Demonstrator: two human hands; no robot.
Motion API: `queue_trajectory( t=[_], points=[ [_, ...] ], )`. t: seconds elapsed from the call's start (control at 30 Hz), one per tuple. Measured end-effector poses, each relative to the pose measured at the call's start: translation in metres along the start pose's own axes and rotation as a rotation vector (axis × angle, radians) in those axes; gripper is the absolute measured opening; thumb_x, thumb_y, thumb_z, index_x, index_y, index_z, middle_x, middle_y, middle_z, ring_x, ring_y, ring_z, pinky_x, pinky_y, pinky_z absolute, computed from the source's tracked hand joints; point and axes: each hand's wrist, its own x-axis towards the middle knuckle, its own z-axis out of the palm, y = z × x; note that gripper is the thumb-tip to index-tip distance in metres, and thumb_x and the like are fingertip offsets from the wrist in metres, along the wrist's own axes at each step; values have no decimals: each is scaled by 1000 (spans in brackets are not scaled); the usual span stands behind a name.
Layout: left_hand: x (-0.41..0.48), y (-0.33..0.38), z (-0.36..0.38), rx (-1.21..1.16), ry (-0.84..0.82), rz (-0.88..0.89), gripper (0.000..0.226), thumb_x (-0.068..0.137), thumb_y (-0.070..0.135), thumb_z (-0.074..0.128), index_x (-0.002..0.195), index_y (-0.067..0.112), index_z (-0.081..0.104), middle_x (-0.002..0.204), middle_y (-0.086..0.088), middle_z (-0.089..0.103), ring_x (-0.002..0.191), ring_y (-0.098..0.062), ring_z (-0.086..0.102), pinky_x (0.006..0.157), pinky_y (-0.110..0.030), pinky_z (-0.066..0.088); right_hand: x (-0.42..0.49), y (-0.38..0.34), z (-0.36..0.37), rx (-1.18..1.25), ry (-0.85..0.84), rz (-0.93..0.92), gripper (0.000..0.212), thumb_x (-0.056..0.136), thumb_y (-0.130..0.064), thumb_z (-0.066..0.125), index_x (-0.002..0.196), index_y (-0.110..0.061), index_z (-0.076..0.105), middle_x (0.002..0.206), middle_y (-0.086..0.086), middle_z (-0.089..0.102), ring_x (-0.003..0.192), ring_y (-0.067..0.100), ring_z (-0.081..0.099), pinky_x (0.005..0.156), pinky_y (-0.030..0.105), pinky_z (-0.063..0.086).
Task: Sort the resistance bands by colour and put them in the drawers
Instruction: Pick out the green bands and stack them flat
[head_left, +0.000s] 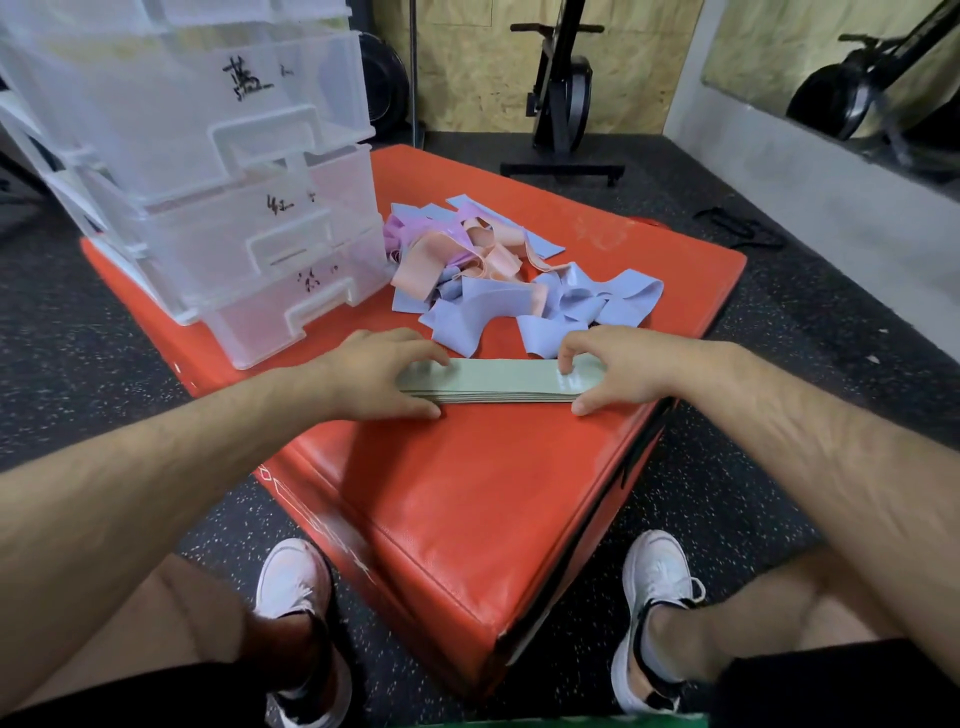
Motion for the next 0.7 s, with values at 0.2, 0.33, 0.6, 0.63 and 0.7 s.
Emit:
queue_trajectory(
  t=[0.2, 0.33, 0.6, 0.63, 0.7],
  points=[
    [7, -2, -4, -92, -49, 1, 48, 77, 46, 77, 120, 39, 54, 110, 13, 52, 107, -13, 52, 91, -31, 42, 0, -4, 3, 48, 34, -17, 39, 79, -36, 81, 107, -34, 53, 99, -13, 48, 95, 16, 52, 78, 34, 43],
    [13, 4, -9, -10, -101, -6, 51, 76, 48, 76, 119, 38, 50, 118, 8, 53, 109, -17, 53, 94, -36, 43, -3, -5, -3, 99, -28, 17, 41, 74, -49, 81, 104, -39, 55, 106, -10, 54, 94, 14, 56, 84, 34, 48],
    [23, 40, -4, 6, 122, 288, 51, 73, 64, 57, 113, 32, 60, 118, 9, 51, 106, -16, 50, 93, -41, 44, -4, 15, -20, 514, 36, 348, 25, 83, -28, 66, 99, -11, 59, 88, 4, 63, 66, 20, 63, 65, 32, 54],
    [25, 45, -2, -8, 115, 311, 49, 76, 62, 58, 114, 32, 60, 119, 9, 51, 107, -15, 50, 94, -41, 44, -3, 15, -17, 578, -39, 381, 29, 84, -28, 66, 104, -7, 62, 92, 6, 65, 70, 20, 68, 64, 30, 56],
    [28, 50, 1, -19, 58, 322, 48, 78, 55, 63, 120, 30, 59, 120, 9, 50, 109, -15, 49, 95, -40, 44, -1, 14, -12, 708, -110, 420, 31, 88, -26, 66, 113, -6, 65, 106, 11, 69, 83, 22, 73, 65, 31, 58]
  ],
)
